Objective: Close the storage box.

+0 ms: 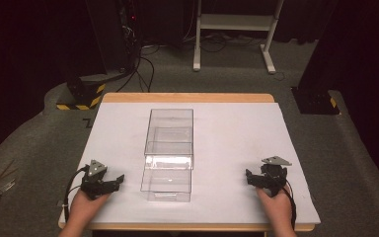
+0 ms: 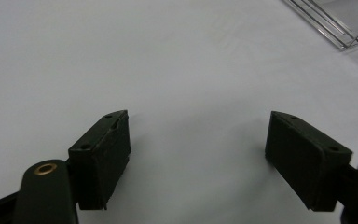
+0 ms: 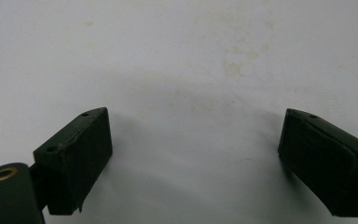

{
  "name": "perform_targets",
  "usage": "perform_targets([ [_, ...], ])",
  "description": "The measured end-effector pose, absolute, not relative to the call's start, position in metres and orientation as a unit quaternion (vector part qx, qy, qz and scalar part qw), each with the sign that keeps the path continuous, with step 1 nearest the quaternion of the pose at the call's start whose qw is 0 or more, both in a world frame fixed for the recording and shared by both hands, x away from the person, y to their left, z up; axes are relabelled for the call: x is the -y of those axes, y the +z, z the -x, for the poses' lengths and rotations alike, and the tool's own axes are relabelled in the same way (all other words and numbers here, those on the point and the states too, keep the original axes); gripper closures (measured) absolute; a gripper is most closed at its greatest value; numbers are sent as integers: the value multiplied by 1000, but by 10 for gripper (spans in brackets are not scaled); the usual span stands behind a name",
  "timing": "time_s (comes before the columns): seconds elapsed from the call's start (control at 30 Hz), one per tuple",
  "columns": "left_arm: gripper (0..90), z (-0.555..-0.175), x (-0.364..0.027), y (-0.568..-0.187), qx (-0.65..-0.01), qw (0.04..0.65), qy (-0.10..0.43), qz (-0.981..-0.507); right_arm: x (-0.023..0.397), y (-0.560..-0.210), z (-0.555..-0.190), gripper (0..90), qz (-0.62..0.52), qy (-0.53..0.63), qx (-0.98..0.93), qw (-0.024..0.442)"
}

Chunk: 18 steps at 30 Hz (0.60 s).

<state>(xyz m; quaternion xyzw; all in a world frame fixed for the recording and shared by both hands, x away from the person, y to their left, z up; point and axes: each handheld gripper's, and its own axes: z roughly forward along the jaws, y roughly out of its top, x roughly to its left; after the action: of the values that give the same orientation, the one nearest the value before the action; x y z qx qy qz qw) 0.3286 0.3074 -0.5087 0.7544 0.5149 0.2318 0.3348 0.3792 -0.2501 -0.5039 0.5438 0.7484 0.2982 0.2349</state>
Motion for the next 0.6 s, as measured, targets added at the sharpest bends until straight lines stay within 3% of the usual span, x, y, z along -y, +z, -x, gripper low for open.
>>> perform_targets([
  [0.6,226,-328,-307,-509,-518,333,235,-752,250,-504,-378,117,-537,301,-752,238],
])
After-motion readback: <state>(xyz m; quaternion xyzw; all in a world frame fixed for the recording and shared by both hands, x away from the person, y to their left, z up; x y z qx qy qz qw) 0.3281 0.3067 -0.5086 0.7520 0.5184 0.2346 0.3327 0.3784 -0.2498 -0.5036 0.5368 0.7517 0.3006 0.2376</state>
